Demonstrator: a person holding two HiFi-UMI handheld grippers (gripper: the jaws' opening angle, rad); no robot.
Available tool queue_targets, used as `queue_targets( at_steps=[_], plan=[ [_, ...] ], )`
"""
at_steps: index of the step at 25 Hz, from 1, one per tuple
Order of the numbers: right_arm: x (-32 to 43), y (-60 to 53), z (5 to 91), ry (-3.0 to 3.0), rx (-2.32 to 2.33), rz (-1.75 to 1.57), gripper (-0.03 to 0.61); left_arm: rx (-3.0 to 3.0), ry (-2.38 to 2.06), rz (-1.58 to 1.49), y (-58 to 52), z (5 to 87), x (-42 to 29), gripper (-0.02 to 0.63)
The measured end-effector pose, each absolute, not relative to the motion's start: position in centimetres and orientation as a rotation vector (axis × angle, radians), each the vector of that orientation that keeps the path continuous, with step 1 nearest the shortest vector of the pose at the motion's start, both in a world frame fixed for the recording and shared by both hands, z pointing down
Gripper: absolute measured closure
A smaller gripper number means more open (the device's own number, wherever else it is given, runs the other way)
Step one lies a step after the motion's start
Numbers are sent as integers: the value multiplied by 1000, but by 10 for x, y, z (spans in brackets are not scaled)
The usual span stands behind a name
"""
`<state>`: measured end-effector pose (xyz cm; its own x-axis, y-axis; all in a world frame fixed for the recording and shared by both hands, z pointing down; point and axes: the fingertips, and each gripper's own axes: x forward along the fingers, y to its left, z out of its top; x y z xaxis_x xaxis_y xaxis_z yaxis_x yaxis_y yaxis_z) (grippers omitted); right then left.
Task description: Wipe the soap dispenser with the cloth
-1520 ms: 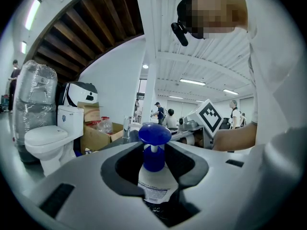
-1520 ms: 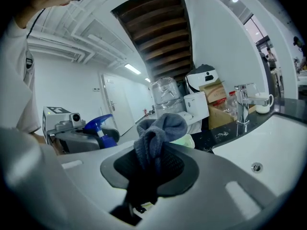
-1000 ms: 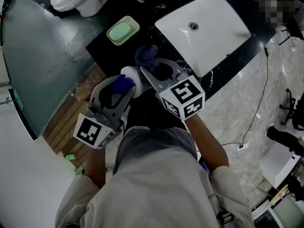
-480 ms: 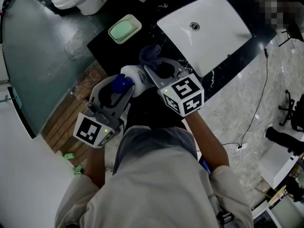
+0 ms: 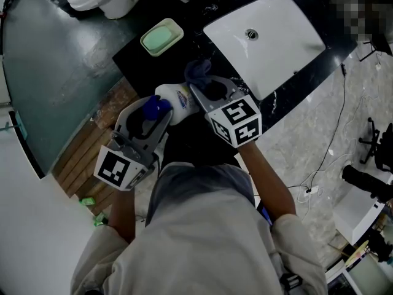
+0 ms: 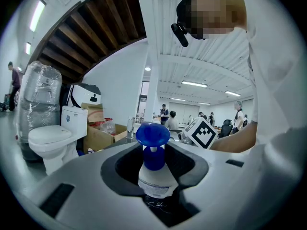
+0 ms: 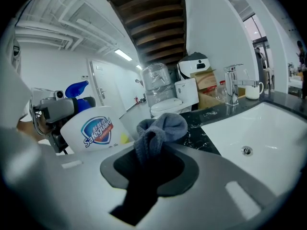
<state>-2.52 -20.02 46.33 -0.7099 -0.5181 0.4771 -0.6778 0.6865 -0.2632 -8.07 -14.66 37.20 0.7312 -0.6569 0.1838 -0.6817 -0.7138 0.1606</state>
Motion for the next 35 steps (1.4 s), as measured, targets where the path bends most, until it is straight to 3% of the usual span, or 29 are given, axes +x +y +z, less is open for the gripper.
queue_targets(
  at_steps=[18, 35],
  plan=[
    [-13, -191, 480, -2476, 910, 429, 505, 2687, -1112, 142, -151, 369, -85, 477],
    [-4, -166, 477, -2450, 915, 485, 503, 2710, -1117, 150, -153, 365, -74, 477]
  ],
)
